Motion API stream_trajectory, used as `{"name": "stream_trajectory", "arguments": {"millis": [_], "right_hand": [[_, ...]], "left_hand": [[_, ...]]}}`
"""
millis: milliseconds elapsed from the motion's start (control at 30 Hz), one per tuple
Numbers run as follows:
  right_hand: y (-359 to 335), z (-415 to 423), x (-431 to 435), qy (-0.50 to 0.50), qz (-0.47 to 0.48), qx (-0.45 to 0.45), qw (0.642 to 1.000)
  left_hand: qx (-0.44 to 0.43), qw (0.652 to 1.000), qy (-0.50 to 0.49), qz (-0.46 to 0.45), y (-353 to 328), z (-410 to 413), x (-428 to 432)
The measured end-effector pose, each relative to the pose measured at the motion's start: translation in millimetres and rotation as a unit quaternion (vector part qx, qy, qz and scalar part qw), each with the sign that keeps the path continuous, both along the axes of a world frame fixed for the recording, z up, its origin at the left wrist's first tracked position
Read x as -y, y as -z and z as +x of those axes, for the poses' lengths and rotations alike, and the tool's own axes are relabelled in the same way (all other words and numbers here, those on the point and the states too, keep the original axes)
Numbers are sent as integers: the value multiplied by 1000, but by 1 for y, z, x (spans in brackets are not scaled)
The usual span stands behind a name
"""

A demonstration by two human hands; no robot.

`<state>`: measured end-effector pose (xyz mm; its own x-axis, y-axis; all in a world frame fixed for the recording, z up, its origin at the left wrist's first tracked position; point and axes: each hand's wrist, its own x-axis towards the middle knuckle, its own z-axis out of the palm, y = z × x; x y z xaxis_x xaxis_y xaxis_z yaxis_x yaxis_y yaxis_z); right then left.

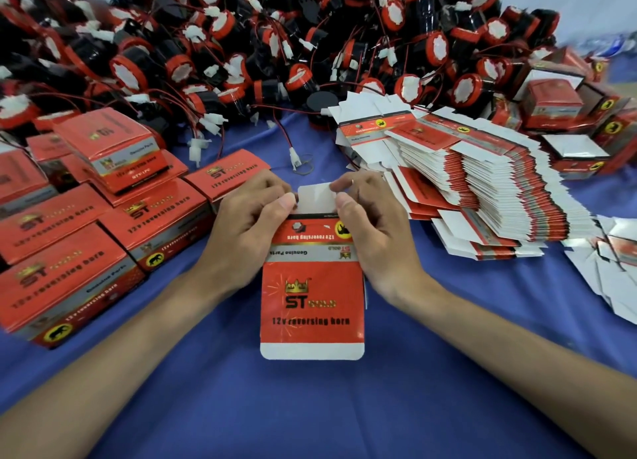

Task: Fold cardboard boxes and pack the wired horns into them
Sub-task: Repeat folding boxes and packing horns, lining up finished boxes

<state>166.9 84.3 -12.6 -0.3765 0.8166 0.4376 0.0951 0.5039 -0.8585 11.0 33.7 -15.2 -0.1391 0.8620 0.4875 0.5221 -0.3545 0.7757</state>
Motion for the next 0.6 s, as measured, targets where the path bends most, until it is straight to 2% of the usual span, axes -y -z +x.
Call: {"name": "stream_trajectory", "arguments": {"millis": [133,233,433,533,600], "right_hand": [[0,0,1,6,15,-6,1000],[1,-1,-2,11,18,-16,1000],[0,3,-4,24,33,-70,997],[-1,3,-6,35,29,-54,997],[0,3,-7,28,5,-35,999]], "left_hand": [[21,1000,-10,-17,0,-1,1],[51,996,-20,-69,0,0,0],[109,986,6,-123,0,11,5],[149,980,51,-126,-1,12,7],[134,985,27,-103,-2,11,6]]}}
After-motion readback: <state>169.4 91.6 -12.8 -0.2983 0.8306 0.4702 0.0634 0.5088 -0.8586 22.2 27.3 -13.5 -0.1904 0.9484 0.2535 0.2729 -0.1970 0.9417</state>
